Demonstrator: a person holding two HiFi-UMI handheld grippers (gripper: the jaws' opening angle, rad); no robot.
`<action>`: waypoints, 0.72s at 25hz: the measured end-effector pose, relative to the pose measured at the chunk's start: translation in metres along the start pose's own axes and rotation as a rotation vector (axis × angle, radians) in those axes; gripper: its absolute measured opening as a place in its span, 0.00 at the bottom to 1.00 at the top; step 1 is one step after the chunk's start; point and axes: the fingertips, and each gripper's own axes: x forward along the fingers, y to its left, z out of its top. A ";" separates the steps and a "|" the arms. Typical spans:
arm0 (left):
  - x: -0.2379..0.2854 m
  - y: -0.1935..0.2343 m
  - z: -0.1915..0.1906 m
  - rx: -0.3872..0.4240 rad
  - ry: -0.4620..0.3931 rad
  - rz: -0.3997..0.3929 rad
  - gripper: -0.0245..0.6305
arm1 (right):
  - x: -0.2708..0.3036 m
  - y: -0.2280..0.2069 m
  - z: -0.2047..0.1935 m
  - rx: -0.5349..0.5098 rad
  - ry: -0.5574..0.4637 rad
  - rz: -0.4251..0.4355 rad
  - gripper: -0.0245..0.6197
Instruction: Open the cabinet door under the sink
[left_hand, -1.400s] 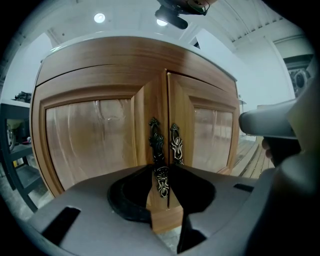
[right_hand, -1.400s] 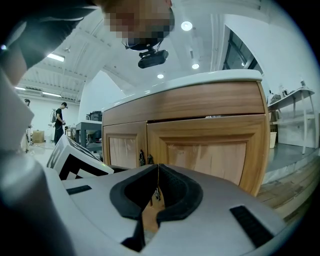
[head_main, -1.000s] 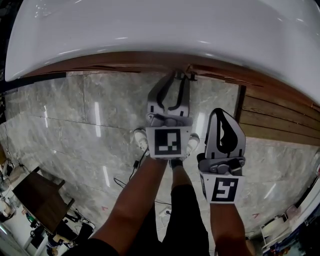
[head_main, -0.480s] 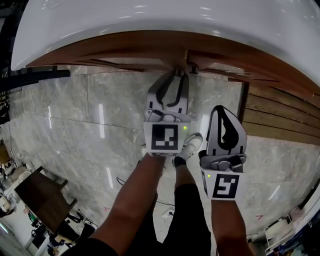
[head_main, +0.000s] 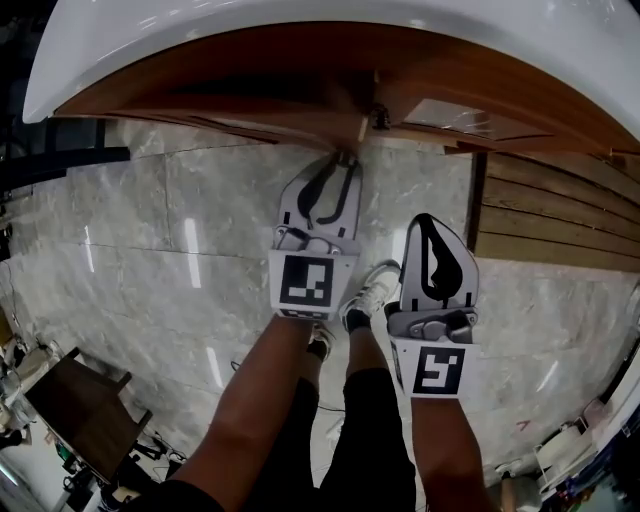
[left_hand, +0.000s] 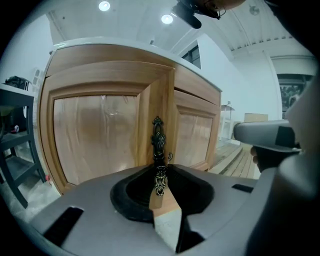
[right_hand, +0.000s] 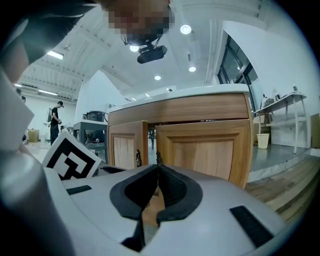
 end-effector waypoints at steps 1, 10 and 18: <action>-0.005 -0.001 -0.003 -0.002 -0.002 -0.018 0.19 | -0.001 0.004 -0.001 -0.006 0.003 -0.001 0.08; -0.048 -0.003 -0.013 0.075 -0.024 -0.133 0.19 | -0.018 0.039 -0.005 -0.022 0.007 -0.032 0.08; -0.075 0.002 -0.020 0.033 -0.051 -0.169 0.19 | -0.033 0.061 -0.005 0.007 0.014 -0.074 0.08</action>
